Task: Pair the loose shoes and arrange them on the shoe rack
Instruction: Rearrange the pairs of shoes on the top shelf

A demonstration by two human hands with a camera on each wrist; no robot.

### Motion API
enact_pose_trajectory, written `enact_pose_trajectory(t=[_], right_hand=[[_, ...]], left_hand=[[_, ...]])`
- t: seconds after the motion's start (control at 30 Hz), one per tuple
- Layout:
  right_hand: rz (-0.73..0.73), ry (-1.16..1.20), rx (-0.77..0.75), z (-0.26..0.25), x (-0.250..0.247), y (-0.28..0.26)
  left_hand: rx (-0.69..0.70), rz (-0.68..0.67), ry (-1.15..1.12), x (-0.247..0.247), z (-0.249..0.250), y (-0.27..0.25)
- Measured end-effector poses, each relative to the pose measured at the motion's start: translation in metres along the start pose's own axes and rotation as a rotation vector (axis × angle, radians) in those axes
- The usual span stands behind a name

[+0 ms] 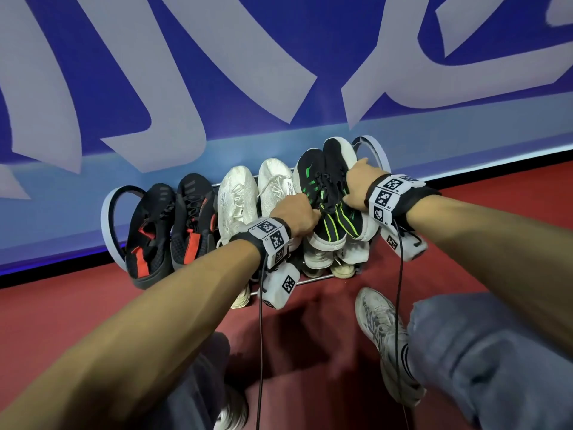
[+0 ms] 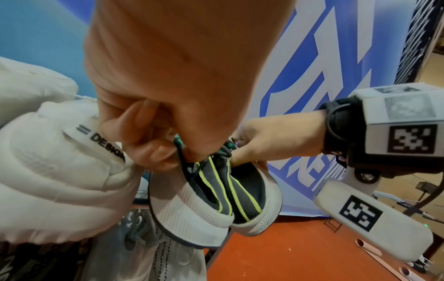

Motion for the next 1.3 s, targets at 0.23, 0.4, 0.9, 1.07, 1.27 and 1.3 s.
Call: enact_pose_trajectory(t=[0.23,0.4,0.9,1.07,1.27,1.3], right_hand=[[0.211,0.242,0.067,0.011,-0.017,-0.001],[0.172,0.018,0.017,0.018,-0.017,-0.014],[0.093,-0.134,0.080,0.019,-0.013,-0.014],[0.108,-0.119,0.120,0.014,0.001,-0.019],[0.071,-0.183,-0.005,0.021,0.019,-0.020],[0.092,-0.177,-0.024,0.026,0.017,-0.020]], left_hand=[[-0.013,0.011,-0.015,-0.001,0.001,0.001],[-0.011,-0.003,-0.005,0.000,0.002,0.000],[-0.010,0.009,0.052,0.001,0.003,0.000],[0.009,0.059,0.174,-0.006,0.011,-0.001],[0.180,0.290,0.183,-0.023,0.036,0.012],[0.228,0.302,0.198,-0.024,0.042,0.016]])
Point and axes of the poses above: each hand's wrist, its own y-axis towards the middle knuckle, its own x-axis out of the palm, z = x × y, the point moved 8 cm from there along y, towards the middle knuckle, and after that the axes turned 3 degrees about z, right-handed, at the moved point
